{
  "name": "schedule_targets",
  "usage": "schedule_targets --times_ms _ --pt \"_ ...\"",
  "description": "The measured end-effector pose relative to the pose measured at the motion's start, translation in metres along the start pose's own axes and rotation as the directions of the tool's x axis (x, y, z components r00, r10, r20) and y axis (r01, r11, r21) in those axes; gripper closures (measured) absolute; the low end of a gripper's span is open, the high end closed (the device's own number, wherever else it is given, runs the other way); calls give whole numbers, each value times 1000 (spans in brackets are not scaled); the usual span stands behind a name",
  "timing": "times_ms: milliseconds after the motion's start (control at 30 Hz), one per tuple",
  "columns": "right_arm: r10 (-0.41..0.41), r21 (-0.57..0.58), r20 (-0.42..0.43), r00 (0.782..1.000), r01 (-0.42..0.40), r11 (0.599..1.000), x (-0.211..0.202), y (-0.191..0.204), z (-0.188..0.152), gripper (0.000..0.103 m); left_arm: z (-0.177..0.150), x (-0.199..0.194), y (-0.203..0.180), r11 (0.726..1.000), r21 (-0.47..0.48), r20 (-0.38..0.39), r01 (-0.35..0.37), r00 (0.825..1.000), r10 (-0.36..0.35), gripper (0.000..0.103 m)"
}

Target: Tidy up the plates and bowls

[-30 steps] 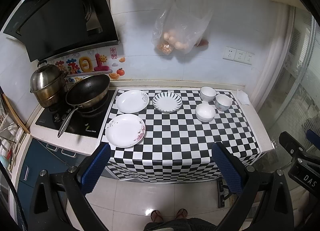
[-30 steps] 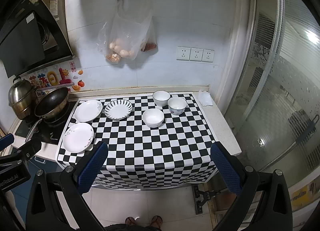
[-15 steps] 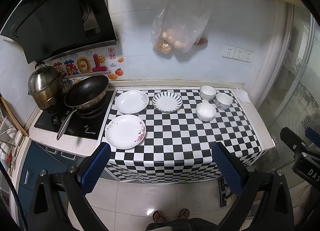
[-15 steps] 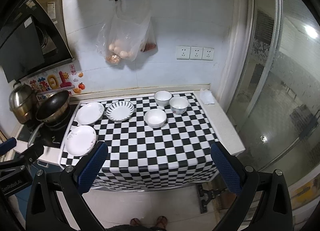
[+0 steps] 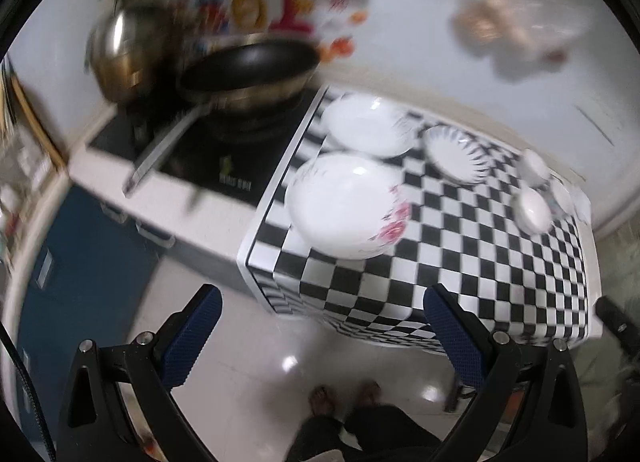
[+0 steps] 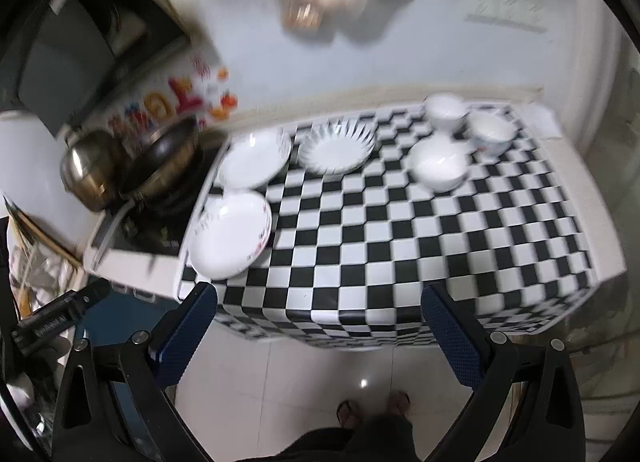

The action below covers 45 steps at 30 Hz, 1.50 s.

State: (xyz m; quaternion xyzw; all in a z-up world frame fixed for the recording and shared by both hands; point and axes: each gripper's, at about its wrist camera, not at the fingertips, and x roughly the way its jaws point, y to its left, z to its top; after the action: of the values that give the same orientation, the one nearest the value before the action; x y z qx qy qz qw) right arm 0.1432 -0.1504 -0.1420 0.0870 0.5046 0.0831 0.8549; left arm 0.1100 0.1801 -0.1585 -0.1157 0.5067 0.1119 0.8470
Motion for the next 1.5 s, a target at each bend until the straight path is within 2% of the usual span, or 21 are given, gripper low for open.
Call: schedule_targets --times_ms 100,200,267,367,500,633,700,767,800,867,900,933,967,1000,1033,1133,1267,1367,1500 --pt "50 9 -101 994 -50 999 67 9 13 1 10 43 19 998 -57 -74 2 997 -6 0" --pt "89 13 -186 978 -88 996 132 18 26 3 21 86 30 995 -102 -140 -7 990 -7 0" --pt "95 -6 -238 967 -99 995 178 26 37 13 28 114 36 990 -140 -184 -5 983 -21 2" --pt "119 -28 -348 930 -137 990 243 39 51 26 45 157 42 982 -190 -230 -16 973 -29 8" --pt "143 -61 -444 885 -189 980 312 56 69 28 70 204 44 977 -209 -272 -32 962 -27 15" --pt "154 -76 -513 845 -223 972 376 72 88 29 93 246 43 981 -188 -313 -48 950 -14 24" --pt "160 -74 -539 827 -236 969 396 78 93 34 102 264 42 984 -165 -341 -61 940 1 29" --pt "168 -75 -567 806 -254 964 417 85 97 39 109 278 39 988 -138 -357 -66 934 12 40" --pt "165 -79 -580 798 -257 963 426 87 97 41 112 282 38 990 -126 -365 -66 931 16 45" --pt "170 -103 -574 801 -276 956 433 95 104 48 116 288 35 992 -110 -374 -61 927 16 54" --pt "169 -109 -586 792 -284 953 436 99 104 60 117 291 33 993 -106 -380 -53 925 9 57" --pt "169 -104 -605 778 -287 952 440 102 105 63 118 292 31 993 -97 -385 -60 923 18 58" --pt "165 -108 -602 781 -284 953 442 104 106 74 118 293 29 994 -86 -387 -69 922 31 58" --pt "165 -111 -611 774 -290 951 444 106 106 89 118 293 28 994 -76 -385 -77 922 42 58" --pt "170 -105 -624 763 -297 949 445 108 104 88 118 292 28 994 -75 -385 -83 922 48 58" --pt "162 -111 -620 768 -290 950 444 112 104 88 116 290 27 993 -92 -394 -77 918 35 58" --pt "157 -102 -626 764 -280 955 433 99 101 88 115 274 17 995 -81 -378 -57 926 22 58" --pt "155 -100 -619 770 -273 957 421 89 98 88 111 263 -1 998 -43 -365 -37 931 19 58" --pt "146 -81 -602 785 -242 967 403 61 98 88 104 258 -27 1000 1 -370 8 929 -7 58"
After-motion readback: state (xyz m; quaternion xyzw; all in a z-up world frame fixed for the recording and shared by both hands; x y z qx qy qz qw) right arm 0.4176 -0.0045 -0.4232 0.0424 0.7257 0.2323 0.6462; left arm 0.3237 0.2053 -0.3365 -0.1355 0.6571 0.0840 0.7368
